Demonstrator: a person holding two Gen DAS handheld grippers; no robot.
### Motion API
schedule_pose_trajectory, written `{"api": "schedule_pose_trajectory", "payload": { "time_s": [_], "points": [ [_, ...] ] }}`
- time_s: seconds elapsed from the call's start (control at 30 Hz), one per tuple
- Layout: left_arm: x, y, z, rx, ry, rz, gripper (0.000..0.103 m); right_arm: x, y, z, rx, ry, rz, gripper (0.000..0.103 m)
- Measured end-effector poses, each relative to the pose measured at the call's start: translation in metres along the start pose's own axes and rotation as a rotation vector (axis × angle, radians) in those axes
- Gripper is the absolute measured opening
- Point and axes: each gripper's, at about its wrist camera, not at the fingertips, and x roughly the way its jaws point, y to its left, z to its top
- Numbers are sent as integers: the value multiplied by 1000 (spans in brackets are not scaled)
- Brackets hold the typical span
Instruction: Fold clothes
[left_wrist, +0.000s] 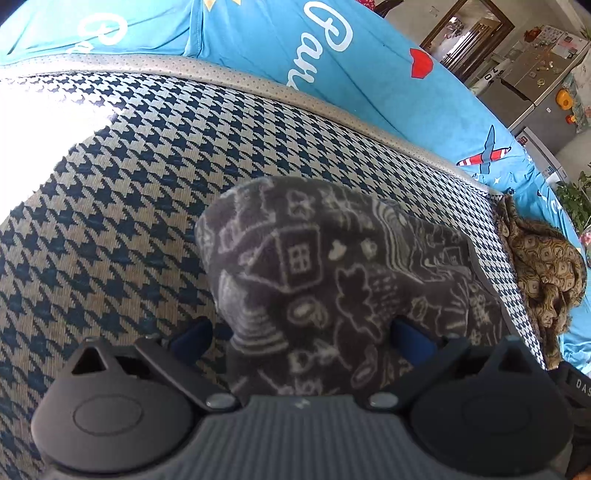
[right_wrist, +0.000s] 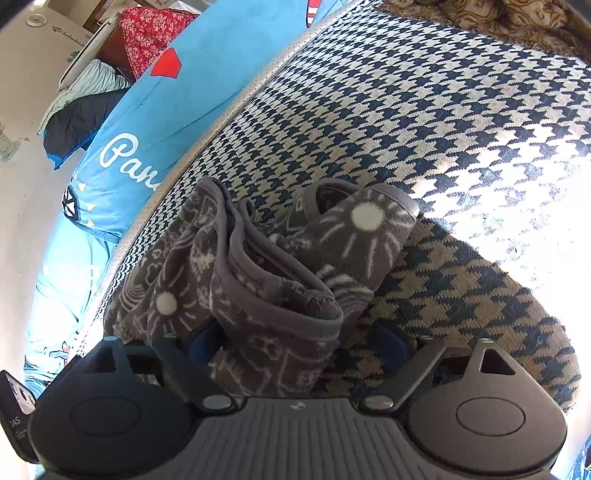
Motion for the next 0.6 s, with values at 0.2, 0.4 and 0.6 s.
{"api": "schedule_pose_trajectory", "payload": {
  "time_s": [0.2,0.4,0.6],
  "points": [
    [18,-5,-1,-17,4,-14,103,14,12,4,-12,-15,10,89],
    [23,-19,-5,45,-38,7,94,25,31,-1,-117,-53,-43,76],
    [8,-23,-10,112,-101,21,67,19,35,-2,-173,-94,-18,48]
  ]
}}
